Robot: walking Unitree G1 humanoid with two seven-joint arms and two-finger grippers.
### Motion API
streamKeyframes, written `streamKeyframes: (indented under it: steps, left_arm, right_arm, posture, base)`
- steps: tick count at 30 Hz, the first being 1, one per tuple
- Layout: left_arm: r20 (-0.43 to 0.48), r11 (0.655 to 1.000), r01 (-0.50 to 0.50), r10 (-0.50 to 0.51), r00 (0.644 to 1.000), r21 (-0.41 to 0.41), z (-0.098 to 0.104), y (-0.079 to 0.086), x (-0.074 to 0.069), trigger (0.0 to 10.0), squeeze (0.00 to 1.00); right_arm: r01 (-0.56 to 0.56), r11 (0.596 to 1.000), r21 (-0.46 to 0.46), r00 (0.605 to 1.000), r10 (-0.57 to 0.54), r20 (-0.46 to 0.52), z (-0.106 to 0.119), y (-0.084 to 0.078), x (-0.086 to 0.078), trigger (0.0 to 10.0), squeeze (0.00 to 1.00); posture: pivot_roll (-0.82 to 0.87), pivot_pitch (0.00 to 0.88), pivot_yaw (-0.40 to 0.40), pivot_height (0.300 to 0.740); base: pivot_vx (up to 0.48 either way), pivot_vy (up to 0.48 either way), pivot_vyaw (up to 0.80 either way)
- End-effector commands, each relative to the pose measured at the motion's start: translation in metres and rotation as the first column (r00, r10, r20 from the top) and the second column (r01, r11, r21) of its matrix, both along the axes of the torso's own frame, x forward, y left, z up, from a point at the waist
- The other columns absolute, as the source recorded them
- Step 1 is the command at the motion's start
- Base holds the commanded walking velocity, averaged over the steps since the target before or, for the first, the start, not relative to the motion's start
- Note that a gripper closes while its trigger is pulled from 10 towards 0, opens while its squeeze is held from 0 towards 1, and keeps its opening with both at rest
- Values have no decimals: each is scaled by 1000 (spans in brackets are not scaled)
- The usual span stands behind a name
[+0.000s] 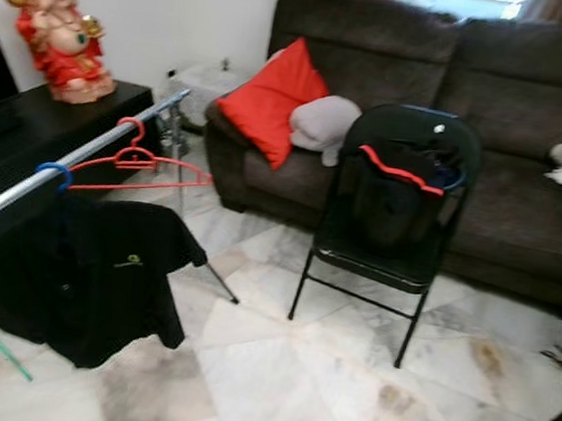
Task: Hang hanger
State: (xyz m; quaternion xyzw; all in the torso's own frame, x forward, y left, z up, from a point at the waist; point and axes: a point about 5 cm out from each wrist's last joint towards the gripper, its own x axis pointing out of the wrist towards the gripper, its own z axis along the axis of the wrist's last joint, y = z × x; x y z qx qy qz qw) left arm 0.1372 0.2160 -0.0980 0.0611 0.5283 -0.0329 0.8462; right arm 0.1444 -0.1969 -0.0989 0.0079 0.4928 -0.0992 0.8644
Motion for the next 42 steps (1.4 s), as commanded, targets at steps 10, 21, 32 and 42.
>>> streamKeyframes:
  steps: [10,21,32,42]
  left_arm:
    - [-22,1000,14,-14,1000,2,-1,-2,-2,10000,0]
    - [-28,1000,4,-3,1000,5,-2,-1,-4,10000,0]
    - [-24,1000,-1,1,1000,1,-2,-1,-3,10000,0]
    - [-16,1000,-15,15,1000,-2,-1,-3,-1,10000,0]
  right_arm:
    - [23,1000,-20,1000,-22,10,1,-7,-1,10000,0]
    - [16,1000,-21,1000,-16,17,2,-5,2,10000,0]
    - [13,1000,-20,1000,-12,26,3,-4,4,10000,0]
    - [13,1000,-24,999,-12,34,4,-5,8,10000,0]
  posture:
    - [43,0,82,740]
    - [38,0,86,740]
    - [35,0,87,740]
    - [45,0,79,740]
  base:
    - [0,0,-74]
    - [0,0,0]
    - [0,0,0]
    - [0,0,0]
